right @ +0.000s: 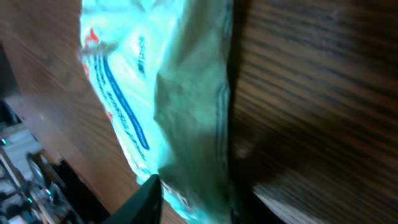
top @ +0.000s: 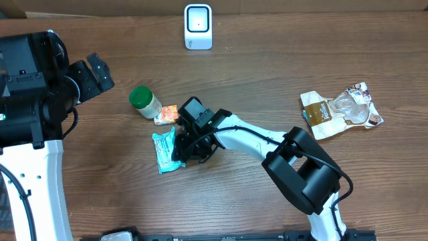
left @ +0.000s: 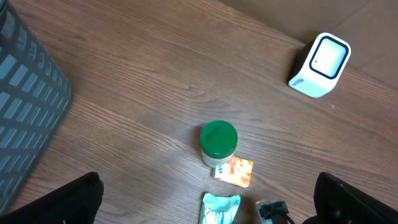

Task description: Scan the item barcode

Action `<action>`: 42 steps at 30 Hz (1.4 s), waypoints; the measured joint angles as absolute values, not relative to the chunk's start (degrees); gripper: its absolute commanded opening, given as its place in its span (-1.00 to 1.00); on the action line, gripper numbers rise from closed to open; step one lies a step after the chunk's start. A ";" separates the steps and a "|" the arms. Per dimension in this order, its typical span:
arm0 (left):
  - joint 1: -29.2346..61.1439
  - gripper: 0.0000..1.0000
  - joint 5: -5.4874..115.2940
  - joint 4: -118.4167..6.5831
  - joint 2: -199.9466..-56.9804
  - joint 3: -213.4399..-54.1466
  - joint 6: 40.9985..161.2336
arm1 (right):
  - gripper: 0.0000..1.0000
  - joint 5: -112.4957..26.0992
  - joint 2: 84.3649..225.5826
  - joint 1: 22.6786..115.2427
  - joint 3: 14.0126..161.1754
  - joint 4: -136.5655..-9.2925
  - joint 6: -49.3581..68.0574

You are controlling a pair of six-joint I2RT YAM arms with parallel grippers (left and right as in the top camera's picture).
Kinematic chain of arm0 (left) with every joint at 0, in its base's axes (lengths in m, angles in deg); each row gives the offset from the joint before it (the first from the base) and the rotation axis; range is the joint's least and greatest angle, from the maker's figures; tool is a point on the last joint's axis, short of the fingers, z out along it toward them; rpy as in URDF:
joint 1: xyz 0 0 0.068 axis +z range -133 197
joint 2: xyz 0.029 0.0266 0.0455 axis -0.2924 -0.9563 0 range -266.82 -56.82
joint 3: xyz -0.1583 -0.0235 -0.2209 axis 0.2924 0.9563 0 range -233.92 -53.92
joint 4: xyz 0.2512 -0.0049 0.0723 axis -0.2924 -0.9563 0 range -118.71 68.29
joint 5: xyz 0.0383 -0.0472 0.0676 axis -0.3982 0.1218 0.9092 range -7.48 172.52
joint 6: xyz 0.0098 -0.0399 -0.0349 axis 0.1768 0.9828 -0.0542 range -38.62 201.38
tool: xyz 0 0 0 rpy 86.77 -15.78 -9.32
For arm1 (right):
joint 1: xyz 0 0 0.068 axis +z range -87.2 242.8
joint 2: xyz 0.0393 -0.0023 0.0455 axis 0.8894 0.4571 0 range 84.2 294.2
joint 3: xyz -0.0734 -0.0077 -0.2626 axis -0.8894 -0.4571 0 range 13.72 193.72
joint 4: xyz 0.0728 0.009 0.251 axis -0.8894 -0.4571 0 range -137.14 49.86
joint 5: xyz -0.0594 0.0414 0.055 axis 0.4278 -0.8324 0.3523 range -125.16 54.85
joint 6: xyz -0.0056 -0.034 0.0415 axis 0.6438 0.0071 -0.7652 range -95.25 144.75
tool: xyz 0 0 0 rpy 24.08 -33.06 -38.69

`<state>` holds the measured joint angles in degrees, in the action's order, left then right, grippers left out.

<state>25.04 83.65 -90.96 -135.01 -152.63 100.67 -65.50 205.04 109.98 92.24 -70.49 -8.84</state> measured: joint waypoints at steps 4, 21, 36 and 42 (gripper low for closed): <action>25.04 0.99 83.65 -90.96 -135.01 -152.63 100.67 | -0.92 -65.83 206.26 110.52 92.26 -69.57 -11.31; 25.04 1.00 83.65 -90.96 -135.01 -152.61 100.67 | -0.92 -54.38 200.23 103.70 96.63 -94.08 -6.19; 25.04 0.99 83.65 -90.96 -135.01 -152.63 100.67 | -0.92 4.18 202.90 104.20 104.37 -109.79 1.24; 25.04 0.99 83.65 -90.96 -135.01 -152.63 100.67 | -0.92 15.56 208.69 106.33 104.24 -107.91 6.42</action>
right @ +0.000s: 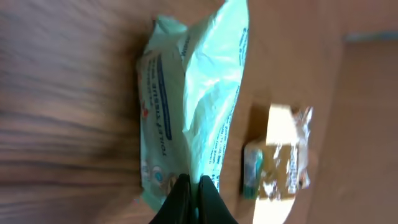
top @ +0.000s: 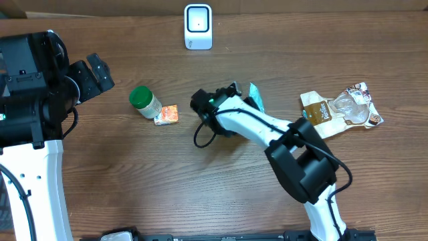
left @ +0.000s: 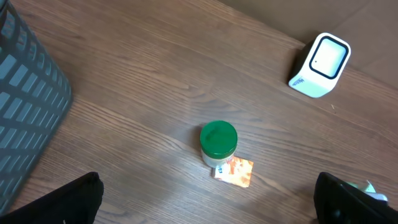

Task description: Scan the item barcode

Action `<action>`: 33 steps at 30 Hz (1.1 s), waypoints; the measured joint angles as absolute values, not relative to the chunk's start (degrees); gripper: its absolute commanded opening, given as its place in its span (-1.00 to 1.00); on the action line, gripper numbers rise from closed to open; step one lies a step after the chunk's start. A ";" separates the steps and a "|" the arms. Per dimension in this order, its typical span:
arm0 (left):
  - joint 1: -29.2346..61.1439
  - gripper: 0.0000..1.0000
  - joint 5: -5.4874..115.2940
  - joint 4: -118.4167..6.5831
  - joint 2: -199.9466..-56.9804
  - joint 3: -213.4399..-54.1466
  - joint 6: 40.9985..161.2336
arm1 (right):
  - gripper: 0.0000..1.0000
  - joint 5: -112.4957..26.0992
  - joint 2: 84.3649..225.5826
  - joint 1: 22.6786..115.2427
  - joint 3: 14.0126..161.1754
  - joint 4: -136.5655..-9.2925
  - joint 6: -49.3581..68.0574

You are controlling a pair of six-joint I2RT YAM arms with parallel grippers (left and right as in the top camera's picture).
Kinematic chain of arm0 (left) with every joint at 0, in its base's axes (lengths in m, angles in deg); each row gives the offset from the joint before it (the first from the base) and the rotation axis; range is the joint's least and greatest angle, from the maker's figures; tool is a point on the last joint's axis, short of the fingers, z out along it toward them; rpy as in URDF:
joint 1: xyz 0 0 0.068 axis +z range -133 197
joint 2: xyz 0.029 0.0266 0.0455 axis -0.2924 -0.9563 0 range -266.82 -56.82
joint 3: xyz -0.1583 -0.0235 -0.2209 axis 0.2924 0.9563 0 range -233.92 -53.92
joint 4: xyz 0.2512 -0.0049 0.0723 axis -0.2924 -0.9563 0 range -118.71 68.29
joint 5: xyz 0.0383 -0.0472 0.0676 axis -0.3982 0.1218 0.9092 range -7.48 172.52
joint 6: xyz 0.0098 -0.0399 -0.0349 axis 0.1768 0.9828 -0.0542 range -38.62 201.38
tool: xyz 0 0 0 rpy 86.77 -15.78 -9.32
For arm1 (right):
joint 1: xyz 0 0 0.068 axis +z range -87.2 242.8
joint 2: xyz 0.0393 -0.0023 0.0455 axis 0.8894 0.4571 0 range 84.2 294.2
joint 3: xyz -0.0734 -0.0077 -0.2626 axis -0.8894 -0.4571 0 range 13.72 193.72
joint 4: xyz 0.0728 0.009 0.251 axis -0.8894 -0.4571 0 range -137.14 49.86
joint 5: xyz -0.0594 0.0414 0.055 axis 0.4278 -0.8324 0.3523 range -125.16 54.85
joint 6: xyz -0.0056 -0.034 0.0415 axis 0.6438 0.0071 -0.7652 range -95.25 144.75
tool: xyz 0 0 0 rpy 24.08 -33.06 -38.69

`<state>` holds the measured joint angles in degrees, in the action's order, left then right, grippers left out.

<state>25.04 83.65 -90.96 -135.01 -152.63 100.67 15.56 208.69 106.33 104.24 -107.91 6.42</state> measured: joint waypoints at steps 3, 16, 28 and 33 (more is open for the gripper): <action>25.04 0.99 83.67 -90.96 -135.01 -152.63 100.67 | -0.43 14.21 208.67 109.87 104.26 -103.95 8.76; 25.04 0.99 83.65 -90.96 -135.01 -152.61 100.67 | 0.11 -18.88 208.53 115.22 108.78 -106.21 9.37; 25.04 0.99 83.65 -90.96 -135.01 -152.61 100.67 | -0.09 -37.42 199.73 87.62 111.76 -102.95 -4.07; 25.04 0.99 83.65 -90.96 -135.01 -152.61 100.67 | -0.78 -40.26 199.92 80.49 108.37 -98.73 -3.87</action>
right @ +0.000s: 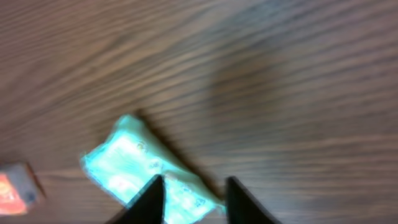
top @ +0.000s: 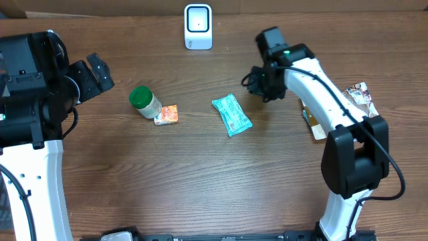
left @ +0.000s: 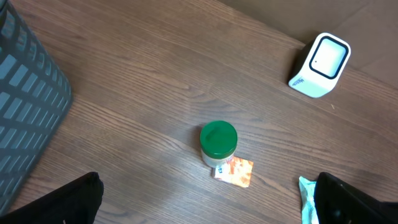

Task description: Scan the item barcode

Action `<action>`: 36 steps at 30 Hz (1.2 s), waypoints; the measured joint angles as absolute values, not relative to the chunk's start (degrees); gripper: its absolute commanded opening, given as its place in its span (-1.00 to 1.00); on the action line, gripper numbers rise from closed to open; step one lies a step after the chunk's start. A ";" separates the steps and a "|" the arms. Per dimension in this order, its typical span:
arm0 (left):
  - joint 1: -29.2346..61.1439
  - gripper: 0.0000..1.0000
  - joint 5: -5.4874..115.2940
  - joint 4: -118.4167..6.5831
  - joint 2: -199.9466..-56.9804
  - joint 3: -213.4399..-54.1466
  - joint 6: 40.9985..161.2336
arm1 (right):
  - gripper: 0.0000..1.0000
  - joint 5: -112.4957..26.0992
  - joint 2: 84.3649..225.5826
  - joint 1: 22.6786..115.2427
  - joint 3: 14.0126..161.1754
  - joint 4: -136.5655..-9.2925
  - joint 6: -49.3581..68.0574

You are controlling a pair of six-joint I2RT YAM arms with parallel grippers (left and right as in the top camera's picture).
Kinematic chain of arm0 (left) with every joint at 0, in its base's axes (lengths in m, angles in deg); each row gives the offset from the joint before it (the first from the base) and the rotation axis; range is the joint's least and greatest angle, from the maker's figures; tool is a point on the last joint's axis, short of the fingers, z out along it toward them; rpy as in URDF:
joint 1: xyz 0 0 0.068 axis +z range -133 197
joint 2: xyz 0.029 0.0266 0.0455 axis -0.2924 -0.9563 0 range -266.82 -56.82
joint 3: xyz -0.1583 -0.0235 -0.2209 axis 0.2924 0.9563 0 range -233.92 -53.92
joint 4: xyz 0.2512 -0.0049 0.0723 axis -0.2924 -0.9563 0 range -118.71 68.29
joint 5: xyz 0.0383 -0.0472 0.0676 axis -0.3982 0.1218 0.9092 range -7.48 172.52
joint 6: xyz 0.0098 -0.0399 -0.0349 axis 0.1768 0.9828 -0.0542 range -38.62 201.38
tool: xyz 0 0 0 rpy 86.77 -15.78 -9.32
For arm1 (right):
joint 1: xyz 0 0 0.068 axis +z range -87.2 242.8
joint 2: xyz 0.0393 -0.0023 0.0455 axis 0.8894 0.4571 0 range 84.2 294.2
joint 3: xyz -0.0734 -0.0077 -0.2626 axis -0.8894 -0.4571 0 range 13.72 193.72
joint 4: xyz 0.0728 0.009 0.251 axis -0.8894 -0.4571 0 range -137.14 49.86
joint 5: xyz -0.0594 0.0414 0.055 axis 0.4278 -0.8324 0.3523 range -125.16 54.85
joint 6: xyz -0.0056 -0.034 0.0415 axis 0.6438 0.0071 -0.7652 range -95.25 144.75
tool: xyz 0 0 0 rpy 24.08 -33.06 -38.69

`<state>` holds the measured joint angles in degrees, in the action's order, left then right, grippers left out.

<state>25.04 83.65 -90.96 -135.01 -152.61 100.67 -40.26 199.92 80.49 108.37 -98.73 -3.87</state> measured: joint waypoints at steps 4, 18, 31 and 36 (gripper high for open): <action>25.04 0.99 83.65 -90.96 -135.01 -152.63 100.67 | -0.92 -40.85 201.06 79.83 104.59 -98.14 -2.96; 25.04 0.99 83.65 -90.96 -135.01 -152.63 100.67 | -0.92 -43.93 203.42 86.17 95.76 -91.30 4.67; 25.04 0.99 83.65 -90.96 -135.01 -152.63 100.67 | -0.85 -52.98 203.42 101.52 95.39 -89.20 10.51; 25.04 0.99 83.65 -90.96 -135.01 -152.61 100.67 | -0.86 -54.92 203.53 102.46 96.89 -90.86 10.86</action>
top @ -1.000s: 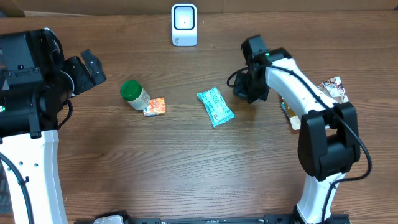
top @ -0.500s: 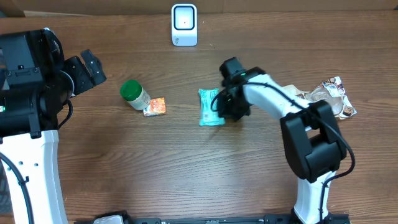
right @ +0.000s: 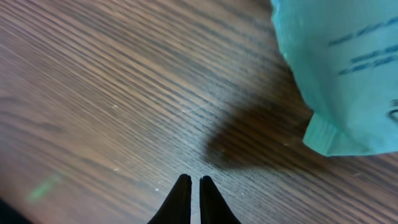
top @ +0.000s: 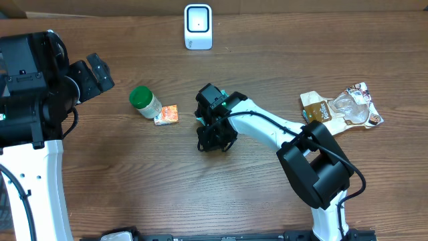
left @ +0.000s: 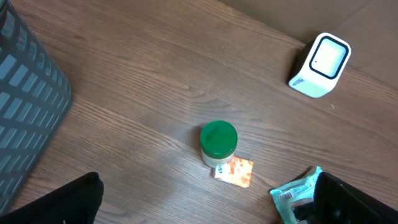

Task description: Scan the item barcode

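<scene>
The white scanner [top: 198,27] stands at the back of the table, also seen as the scanner [left: 320,64]. The teal packet [left: 293,190] lies mid-table with a barcode label facing up; overhead only a sliver of the packet [top: 225,96] shows beside the right wrist. In the right wrist view the packet [right: 348,62] fills the upper right, a shadow under its edge. My right gripper [right: 189,193] is shut on nothing, low over bare wood beside it; overhead this gripper [top: 210,139] covers most of the packet. My left gripper [left: 208,205] hangs wide open at far left.
A green-lidded bottle [top: 144,102] and an orange sachet [top: 166,114] lie left of the packet. A brown snack bag [top: 338,110] is at the right. A grey basket [left: 28,106] stands at the far left. Cardboard walls off the back.
My right gripper was open, behind and right of the lying packet. Now it is shut and empty, low at the packet's front left. The packet has shifted slightly left. The left arm is unmoved.
My right gripper first closed around the teal packet at front left of centre. Then it held the packet on edge further right. Then the packet lay flat mid-table with the gripper open behind it. Now the gripper is shut, empty, beside the packet.
</scene>
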Action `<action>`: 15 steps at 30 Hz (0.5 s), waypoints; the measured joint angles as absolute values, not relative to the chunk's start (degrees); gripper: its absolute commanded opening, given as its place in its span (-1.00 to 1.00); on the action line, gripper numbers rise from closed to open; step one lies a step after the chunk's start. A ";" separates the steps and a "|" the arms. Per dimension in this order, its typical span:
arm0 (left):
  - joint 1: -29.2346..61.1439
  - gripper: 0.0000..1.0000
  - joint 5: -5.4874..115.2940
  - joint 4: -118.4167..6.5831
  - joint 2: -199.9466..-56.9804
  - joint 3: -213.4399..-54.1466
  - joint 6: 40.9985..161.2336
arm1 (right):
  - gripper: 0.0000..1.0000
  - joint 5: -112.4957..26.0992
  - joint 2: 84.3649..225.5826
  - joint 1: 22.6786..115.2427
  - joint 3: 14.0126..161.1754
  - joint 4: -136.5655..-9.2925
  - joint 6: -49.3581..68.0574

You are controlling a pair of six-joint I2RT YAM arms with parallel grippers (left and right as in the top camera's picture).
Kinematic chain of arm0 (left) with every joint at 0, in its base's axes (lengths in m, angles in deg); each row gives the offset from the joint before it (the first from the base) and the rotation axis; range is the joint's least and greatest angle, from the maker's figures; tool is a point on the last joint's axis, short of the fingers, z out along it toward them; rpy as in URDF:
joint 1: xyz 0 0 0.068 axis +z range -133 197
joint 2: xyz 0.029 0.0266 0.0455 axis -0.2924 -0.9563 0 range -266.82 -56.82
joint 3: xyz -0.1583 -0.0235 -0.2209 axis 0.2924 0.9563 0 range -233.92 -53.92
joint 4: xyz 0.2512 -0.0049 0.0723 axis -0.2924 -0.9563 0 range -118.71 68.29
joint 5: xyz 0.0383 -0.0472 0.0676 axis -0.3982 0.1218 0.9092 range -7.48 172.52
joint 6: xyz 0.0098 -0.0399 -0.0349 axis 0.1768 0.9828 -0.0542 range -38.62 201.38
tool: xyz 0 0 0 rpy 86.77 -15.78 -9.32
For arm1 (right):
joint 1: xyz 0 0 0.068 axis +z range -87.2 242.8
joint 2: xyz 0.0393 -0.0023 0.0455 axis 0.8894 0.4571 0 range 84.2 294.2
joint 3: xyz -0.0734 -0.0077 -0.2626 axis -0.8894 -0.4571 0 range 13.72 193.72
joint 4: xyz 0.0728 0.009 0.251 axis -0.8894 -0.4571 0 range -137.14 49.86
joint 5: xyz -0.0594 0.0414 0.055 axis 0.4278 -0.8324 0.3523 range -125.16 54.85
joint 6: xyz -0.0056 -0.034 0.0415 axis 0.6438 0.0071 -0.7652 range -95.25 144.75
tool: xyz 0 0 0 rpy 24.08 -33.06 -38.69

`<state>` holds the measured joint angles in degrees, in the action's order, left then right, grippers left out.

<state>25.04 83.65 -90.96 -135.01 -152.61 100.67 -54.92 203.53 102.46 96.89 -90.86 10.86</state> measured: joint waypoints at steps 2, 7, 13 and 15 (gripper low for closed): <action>25.04 0.99 83.65 -90.96 -135.01 -152.61 100.67 | -0.86 -55.54 203.53 101.74 98.77 -93.03 10.95; 25.04 0.99 83.65 -90.96 -135.01 -152.63 100.67 | -0.82 -56.30 203.05 97.67 104.72 -98.91 11.62; 25.04 0.99 83.65 -90.96 -135.01 -152.63 100.67 | -0.69 -56.30 198.74 89.67 106.62 -101.31 15.19; 25.04 0.99 83.65 -90.96 -135.01 -152.63 100.67 | -0.69 -56.17 197.54 86.83 106.90 -101.22 16.04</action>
<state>25.04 83.65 -90.96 -135.01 -152.63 100.67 -56.17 197.54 86.83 106.90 -101.22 16.04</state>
